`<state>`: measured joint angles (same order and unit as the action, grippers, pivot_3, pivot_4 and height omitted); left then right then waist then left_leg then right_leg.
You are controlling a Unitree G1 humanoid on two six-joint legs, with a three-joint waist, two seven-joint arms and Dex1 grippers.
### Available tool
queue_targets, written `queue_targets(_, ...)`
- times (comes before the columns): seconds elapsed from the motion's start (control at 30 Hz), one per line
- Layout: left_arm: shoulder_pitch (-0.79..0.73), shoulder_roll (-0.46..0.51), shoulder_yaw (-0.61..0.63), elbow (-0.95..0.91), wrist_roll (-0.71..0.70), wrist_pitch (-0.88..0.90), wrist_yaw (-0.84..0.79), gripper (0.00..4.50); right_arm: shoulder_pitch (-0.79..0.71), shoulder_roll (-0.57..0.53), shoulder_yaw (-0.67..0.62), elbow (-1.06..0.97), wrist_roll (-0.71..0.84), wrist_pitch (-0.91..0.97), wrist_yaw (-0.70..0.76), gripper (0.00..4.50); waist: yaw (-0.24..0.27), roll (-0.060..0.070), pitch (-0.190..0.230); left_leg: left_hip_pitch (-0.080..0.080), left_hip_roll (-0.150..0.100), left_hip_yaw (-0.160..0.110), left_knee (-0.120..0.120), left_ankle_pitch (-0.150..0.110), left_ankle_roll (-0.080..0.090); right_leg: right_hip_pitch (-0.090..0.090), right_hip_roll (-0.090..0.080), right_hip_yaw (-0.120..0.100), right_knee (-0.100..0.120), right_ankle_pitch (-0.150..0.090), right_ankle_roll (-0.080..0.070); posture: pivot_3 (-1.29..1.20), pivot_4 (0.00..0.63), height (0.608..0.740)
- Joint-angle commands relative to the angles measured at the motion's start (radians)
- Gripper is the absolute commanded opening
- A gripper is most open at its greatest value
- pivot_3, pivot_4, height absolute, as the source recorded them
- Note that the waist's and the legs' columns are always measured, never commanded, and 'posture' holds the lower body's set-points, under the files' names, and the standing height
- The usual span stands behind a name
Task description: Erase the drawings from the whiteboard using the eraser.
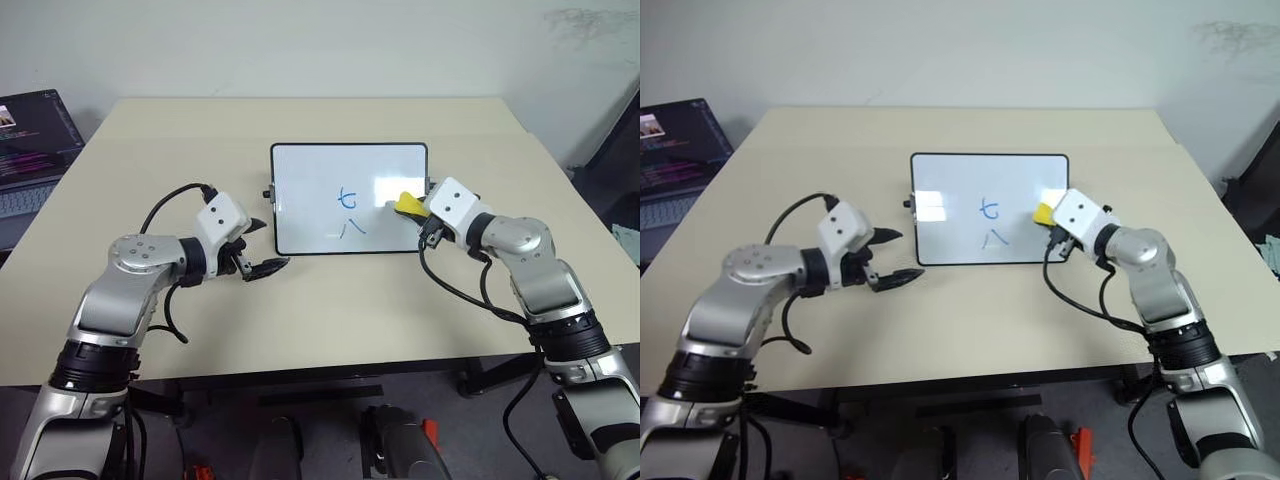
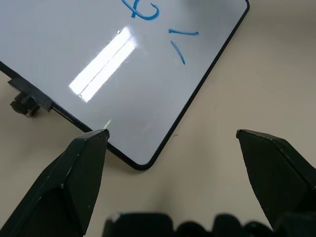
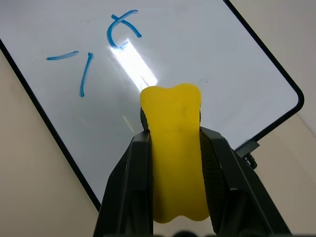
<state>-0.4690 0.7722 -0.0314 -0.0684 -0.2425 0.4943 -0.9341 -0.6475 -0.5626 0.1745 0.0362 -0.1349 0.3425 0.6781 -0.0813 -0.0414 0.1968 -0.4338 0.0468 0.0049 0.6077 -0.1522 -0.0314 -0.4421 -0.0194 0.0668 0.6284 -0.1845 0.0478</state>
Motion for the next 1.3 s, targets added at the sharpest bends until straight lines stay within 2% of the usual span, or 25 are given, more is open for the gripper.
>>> queue_targets(0.03, -0.003, 0.021, 0.035, -0.040, -0.014, -0.003, -0.005, 4.50, -0.011, -0.019, -0.042, -0.040, 0.011, 0.000, -0.005, 0.97, 0.000, 0.000, 0.000, 0.000, 0.000, 0.000, 0.000, 0.000, 0.000, 0.000, 0.000, 0.000, 0.000, 0.000, 0.000, 0.00, 0.150, 0.740)
queue_targets(0.83, -0.016, 0.011, 0.026, -0.044, -0.025, -0.001, 0.006, 4.50, -0.101, 0.004, 0.001, 0.055, 0.000, -0.081, 0.004, 0.97, 0.000, 0.000, 0.000, 0.000, 0.000, 0.000, 0.000, 0.000, 0.000, 0.000, 0.000, 0.000, 0.000, 0.000, 0.000, 0.00, 0.150, 0.740)
queue_targets(1.13, -0.018, -0.008, -0.013, -0.029, -0.002, -0.010, 0.011, 4.50, -0.150, 0.112, 0.089, 0.111, -0.064, -0.087, -0.040, 0.97, -0.002, 0.000, 0.000, 0.000, 0.000, 0.000, 0.000, 0.000, 0.000, 0.000, 0.000, 0.000, 0.000, 0.000, 0.000, 0.00, 0.150, 0.740)
queue_targets(1.3, -0.027, -0.012, -0.019, -0.025, 0.005, -0.013, 0.010, 4.50, -0.185, 0.126, 0.111, 0.189, -0.093, -0.119, -0.044, 0.97, 0.003, 0.000, 0.000, 0.000, 0.000, 0.000, 0.000, 0.000, 0.000, 0.000, 0.000, 0.000, 0.000, 0.000, 0.000, 0.00, 0.150, 0.740)
